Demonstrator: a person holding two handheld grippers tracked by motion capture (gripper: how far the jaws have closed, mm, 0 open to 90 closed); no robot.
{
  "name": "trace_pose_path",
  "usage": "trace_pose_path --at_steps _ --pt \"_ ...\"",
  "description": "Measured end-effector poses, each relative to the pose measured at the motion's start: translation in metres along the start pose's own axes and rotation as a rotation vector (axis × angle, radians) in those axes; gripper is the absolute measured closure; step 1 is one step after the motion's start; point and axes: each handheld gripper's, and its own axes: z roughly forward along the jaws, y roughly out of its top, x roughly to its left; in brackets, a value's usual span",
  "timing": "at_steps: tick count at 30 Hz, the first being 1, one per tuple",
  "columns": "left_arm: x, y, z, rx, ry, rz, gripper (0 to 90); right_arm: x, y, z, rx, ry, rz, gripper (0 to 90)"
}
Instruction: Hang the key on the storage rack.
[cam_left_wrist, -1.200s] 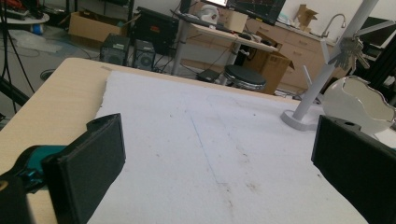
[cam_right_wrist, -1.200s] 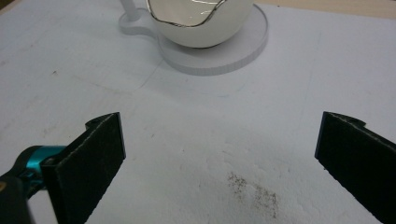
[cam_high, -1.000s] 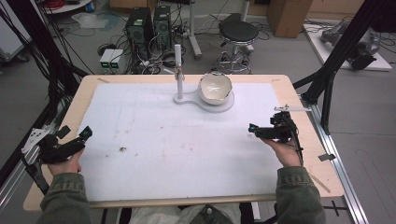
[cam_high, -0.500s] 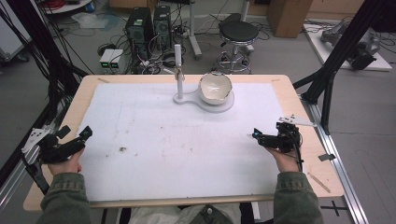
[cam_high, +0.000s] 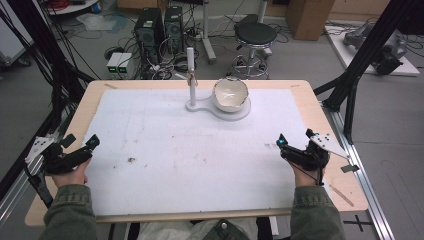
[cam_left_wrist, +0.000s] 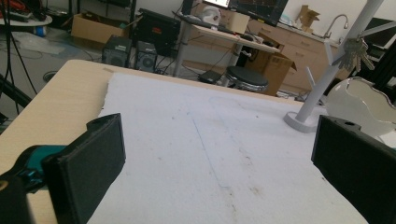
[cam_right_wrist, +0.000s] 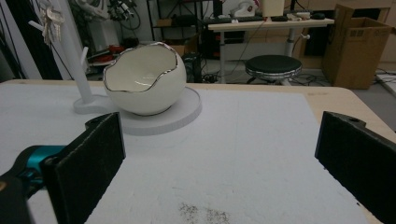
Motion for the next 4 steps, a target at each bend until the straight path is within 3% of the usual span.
trace_pose_path --at_steps 4 --pt "0.0000 0.0001 0.0016 0.003 0.001 0.003 3.3 0.0007 -0.0001 0.0010 0.004 -0.002 -0.022 0.6"
